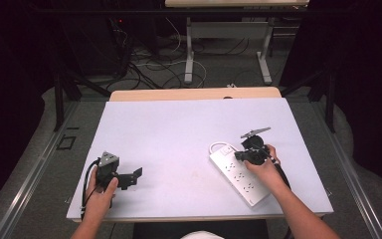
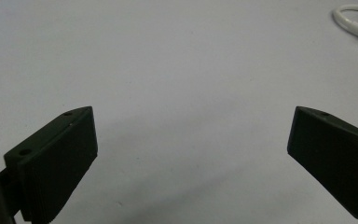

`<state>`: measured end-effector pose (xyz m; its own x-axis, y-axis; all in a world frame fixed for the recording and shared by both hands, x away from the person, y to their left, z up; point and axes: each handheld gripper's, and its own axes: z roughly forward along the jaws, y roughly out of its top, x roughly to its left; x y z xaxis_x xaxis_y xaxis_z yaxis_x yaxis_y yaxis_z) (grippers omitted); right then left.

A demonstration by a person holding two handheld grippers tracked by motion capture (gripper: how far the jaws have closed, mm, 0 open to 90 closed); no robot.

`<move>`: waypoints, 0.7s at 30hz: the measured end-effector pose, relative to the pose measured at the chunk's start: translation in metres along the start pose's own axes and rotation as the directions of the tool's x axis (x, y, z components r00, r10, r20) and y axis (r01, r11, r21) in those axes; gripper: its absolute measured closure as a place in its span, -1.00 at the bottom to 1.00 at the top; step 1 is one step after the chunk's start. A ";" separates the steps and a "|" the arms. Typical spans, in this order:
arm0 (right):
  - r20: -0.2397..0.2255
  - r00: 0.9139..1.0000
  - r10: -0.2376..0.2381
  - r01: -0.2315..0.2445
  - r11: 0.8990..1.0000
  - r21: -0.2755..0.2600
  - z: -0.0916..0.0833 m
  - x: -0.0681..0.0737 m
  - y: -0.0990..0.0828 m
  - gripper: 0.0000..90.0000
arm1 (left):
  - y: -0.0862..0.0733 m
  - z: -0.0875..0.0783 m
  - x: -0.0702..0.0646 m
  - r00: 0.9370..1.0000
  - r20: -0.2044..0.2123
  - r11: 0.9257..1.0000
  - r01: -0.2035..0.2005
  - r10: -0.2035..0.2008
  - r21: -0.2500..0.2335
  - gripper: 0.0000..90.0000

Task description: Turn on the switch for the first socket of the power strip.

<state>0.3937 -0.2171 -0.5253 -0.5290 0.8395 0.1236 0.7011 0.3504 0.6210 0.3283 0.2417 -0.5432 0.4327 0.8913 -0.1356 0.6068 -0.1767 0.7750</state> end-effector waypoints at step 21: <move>-0.003 1.000 0.015 -0.015 1.000 -0.002 0.000 0.000 0.000 1.00 | -0.001 -0.001 0.001 1.000 -0.002 1.000 0.006 -0.006 0.001 -0.96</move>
<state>0.3939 -0.2174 -0.5252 -0.5199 0.8435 0.1349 0.7079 0.3370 0.6207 0.3278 0.2426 -0.5435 0.4274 0.8933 -0.1391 0.6104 -0.1716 0.7733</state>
